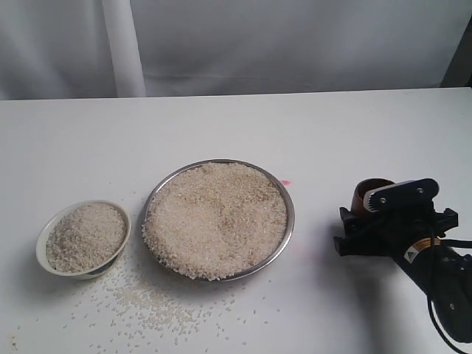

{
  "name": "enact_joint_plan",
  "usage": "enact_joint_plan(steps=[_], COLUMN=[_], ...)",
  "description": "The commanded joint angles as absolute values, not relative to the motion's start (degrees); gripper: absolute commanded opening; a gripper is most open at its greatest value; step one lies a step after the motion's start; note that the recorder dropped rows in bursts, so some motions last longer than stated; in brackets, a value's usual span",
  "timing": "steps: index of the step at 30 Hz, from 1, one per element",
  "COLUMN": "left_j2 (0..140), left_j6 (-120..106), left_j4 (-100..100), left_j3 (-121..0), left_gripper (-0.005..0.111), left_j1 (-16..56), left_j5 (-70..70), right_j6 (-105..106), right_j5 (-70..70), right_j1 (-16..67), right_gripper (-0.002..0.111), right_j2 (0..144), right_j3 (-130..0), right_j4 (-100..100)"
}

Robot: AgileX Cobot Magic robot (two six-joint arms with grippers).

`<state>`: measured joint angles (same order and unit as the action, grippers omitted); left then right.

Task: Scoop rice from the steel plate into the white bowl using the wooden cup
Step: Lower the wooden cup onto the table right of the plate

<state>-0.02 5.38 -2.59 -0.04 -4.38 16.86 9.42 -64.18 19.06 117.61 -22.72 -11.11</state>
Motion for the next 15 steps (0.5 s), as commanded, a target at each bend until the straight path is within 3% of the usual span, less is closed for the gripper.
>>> enact_joint_plan(steps=[1, 4, 15], left_j2=[0.0, 0.0, 0.0], left_j6=[5.5, 5.5, 5.5], left_j4=[-2.5, -2.5, -2.5], left_j3=[0.0, 0.0, 0.0], left_gripper=[0.0, 0.0, 0.0], left_j1=[-4.0, -4.0, -4.0], left_j5=[16.3, 16.3, 16.3], right_j6=[10.4, 10.4, 10.3], right_j5=[-67.8, -67.8, -68.0], right_j1=[18.6, 18.6, 18.8], right_gripper=[0.096, 0.102, 0.102], right_j2=[117.6, 117.6, 117.3], right_j3=[-22.7, -22.7, -22.7], right_j4=[-10.5, -10.3, -10.1])
